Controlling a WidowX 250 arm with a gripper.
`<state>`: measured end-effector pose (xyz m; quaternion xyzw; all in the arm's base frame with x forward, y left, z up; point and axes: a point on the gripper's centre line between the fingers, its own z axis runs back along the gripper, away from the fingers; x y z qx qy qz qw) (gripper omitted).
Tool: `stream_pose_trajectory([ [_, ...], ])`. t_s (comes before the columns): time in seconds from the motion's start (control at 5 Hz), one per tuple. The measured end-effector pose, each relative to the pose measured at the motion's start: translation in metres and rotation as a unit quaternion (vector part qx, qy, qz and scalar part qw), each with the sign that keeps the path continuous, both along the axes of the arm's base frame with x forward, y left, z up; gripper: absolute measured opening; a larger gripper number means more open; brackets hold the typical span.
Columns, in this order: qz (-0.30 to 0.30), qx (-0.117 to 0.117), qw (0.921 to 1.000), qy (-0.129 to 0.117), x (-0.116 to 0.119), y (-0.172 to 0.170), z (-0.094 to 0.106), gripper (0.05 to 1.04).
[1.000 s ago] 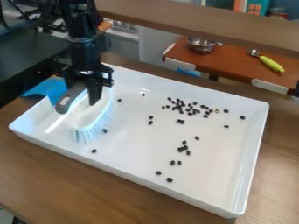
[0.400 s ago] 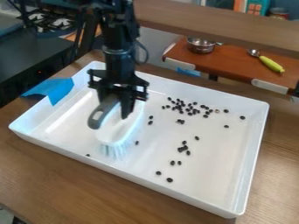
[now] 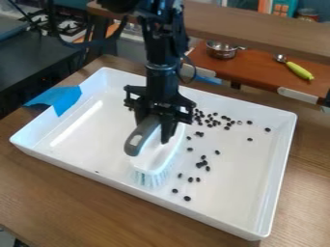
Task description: Sweep into pile
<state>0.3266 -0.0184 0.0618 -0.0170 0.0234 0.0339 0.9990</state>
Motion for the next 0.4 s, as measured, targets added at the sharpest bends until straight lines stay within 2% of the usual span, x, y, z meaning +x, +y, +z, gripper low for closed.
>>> stream_pose_trajectory([
  [0.4, -0.024, -0.012, 0.9996, -0.010, -0.003, -0.049, -0.001, 0.496],
])
